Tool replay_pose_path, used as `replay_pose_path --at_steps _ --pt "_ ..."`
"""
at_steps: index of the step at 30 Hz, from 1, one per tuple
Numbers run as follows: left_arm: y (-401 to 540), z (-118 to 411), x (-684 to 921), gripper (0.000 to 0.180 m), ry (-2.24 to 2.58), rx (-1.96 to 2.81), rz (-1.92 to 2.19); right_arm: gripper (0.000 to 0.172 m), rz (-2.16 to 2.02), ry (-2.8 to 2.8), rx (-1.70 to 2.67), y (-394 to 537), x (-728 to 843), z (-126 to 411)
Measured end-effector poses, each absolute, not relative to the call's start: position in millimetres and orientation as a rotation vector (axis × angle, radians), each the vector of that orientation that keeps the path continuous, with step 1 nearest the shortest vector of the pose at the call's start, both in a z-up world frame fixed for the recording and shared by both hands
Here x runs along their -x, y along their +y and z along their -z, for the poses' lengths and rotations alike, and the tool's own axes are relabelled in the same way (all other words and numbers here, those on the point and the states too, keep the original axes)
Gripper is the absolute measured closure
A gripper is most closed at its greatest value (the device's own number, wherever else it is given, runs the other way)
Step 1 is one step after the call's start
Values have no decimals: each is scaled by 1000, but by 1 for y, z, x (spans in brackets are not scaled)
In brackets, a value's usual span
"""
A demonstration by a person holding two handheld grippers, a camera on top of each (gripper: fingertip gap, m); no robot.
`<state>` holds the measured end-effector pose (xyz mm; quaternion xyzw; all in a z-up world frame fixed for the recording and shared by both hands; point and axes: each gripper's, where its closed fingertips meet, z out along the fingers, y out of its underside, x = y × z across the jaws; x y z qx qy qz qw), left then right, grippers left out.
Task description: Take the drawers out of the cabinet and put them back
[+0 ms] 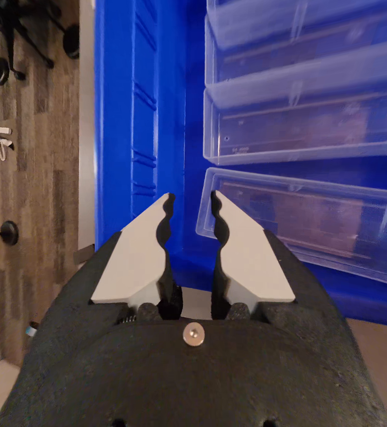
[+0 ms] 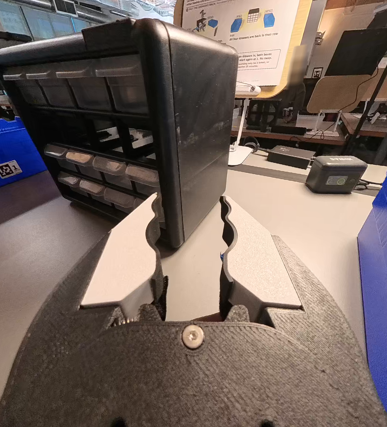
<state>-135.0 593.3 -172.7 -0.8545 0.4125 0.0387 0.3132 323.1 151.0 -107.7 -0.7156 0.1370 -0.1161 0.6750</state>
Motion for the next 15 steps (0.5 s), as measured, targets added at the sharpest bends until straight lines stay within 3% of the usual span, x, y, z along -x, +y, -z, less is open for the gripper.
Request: replay_pose_path --at_steps 2,8,15 --pt "597 180 135 173 1145 2252 -153 118 259 303 1610 151 -323 108" --pt "601 160 131 179 1211 2102 -294 120 252 310 1602 151 -325 107" --pt "589 34 142 180 1026 1764 -401 121 256 312 1606 150 -327 107"
